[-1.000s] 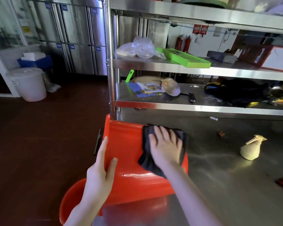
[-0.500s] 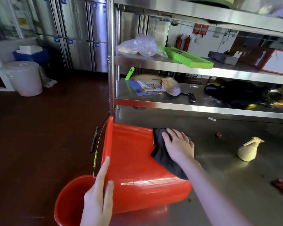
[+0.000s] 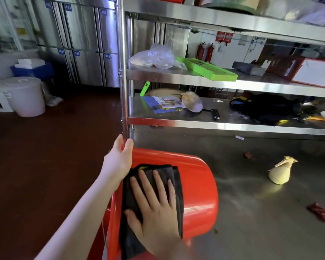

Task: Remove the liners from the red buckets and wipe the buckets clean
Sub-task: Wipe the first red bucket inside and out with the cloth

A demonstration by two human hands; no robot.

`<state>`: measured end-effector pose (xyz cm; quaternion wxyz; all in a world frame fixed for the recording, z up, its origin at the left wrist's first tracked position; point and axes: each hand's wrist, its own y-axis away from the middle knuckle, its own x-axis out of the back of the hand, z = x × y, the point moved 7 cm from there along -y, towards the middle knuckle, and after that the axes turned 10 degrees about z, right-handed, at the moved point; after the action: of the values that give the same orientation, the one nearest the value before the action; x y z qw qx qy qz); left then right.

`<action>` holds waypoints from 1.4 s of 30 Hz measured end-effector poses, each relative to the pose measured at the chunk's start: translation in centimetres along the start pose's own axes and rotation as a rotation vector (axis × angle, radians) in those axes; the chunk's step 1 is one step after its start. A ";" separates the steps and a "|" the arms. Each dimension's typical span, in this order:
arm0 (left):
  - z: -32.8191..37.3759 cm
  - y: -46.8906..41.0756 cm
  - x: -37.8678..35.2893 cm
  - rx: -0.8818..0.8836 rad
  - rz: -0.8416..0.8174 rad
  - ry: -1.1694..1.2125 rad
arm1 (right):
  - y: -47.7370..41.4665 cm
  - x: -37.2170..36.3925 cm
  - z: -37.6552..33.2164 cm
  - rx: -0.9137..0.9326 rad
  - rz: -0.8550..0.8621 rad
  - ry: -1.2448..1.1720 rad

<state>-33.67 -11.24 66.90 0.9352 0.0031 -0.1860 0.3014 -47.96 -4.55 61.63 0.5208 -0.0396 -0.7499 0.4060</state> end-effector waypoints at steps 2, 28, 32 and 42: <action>0.9 0.0 -0.6 -0.079 0.065 -0.098 | 0.4 0.3 1.9 -0.012 0.005 -0.020; -4.0 9.5 1.3 -0.422 0.003 0.134 | -4.9 0.5 17.7 -0.619 -0.293 0.101; -4.7 10.4 1.8 -0.433 -0.006 0.145 | -7.2 -0.9 17.6 -0.722 -0.443 0.040; -3.2 7.6 3.4 -0.413 -0.010 0.073 | -6.4 -0.1 0.0 -0.125 -0.112 0.042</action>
<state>-34.27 -2.70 64.32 0.9235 -0.1989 -0.2096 0.2522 -45.52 -8.89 65.73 0.5548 -0.0386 -0.7637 0.3280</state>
